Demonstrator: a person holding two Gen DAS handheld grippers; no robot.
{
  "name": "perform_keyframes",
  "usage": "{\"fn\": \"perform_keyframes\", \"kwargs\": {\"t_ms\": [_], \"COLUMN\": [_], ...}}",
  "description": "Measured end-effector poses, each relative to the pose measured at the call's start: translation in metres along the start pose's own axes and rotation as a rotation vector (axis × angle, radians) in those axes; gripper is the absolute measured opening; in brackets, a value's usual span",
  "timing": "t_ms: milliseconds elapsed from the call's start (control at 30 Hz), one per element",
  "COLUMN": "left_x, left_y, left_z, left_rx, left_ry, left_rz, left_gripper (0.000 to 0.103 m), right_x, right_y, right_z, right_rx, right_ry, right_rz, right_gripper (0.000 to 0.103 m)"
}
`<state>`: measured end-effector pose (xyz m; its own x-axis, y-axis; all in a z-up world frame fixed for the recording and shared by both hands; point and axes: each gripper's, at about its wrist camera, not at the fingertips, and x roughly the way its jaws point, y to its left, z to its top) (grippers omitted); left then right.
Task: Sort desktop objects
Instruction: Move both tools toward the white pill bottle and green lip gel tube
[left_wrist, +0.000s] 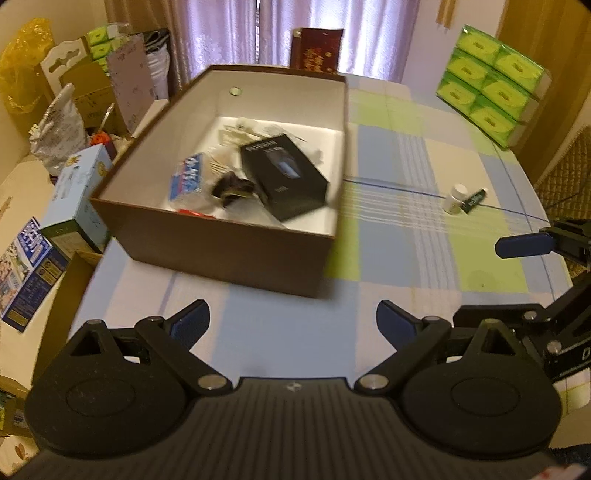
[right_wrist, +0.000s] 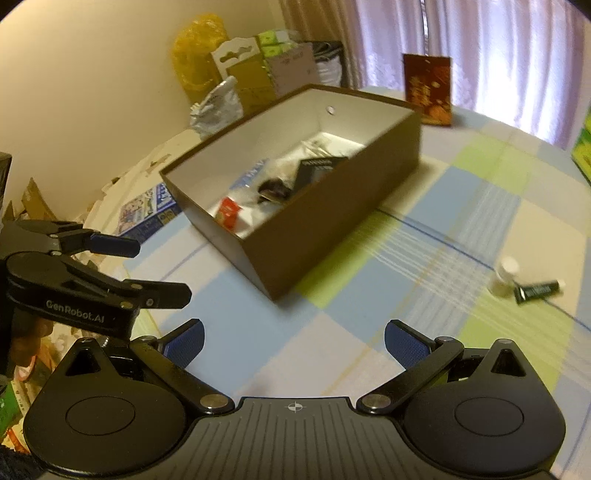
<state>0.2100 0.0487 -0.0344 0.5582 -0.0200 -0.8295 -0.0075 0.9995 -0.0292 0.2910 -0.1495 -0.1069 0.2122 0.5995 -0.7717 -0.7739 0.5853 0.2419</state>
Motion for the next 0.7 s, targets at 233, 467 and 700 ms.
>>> {"fn": "perform_keyframes", "kwargs": {"t_ms": [233,467,700], "left_x": [0.009,0.022,0.044], "left_y": [-0.041,-0.083,-0.115], "left_z": [-0.006,0.0,0.013], "left_rx": [0.037,0.099,0.134], "left_ry": [0.02,0.015,0.022], "left_rz": [-0.05,-0.1,-0.121], "left_gripper": [0.095,0.095,0.095], "right_x": [-0.02,-0.037,-0.049], "right_y": [-0.03,-0.067,-0.098], "right_z": [-0.02,-0.038,-0.048], "right_rx": [0.057,0.146,0.207], "right_ry": [0.004,-0.005,-0.033], "right_rz": [-0.043,-0.13,-0.201], "right_gripper": [0.101,0.101,0.101]}}
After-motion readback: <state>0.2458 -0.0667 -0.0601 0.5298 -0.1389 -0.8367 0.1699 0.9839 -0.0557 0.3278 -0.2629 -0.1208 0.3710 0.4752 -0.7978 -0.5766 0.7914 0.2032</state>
